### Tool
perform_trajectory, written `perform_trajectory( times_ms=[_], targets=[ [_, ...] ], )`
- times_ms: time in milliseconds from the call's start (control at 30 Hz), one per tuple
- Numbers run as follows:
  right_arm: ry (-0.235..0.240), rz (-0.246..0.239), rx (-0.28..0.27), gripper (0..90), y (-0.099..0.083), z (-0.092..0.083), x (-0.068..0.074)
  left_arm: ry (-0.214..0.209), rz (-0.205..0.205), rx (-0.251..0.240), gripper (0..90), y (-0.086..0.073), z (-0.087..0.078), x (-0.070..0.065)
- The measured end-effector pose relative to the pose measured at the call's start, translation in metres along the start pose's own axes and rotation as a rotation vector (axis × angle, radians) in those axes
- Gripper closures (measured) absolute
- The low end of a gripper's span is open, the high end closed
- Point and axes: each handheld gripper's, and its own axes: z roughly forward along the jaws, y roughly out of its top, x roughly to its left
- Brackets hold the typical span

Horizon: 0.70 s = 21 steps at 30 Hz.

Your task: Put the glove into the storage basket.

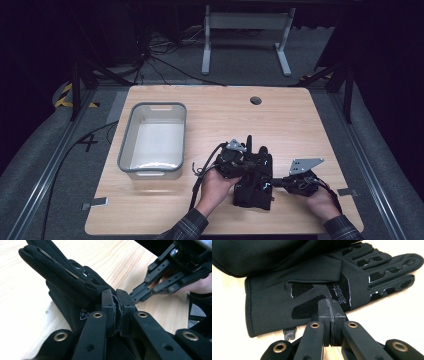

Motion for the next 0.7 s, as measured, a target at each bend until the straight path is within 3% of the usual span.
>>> perform_trajectory(
  times_ms=[433,567,700],
  targets=[
    [0.031,-0.014,-0.005,90.0,0.005,0.014,0.005,-0.018,0.014,0.027,85.0,0.005,0.022,-0.005],
    [0.027,-0.007,-0.017,90.0,0.004,0.009,0.003,-0.037,0.019,0.018,81.5,0.008,0.031,-0.007],
    [0.001,0.012,-0.040,90.0,0.001,-0.003,-0.003,-0.040,0.048,-0.008,77.2,0.013,0.026,-0.013]
  ],
)
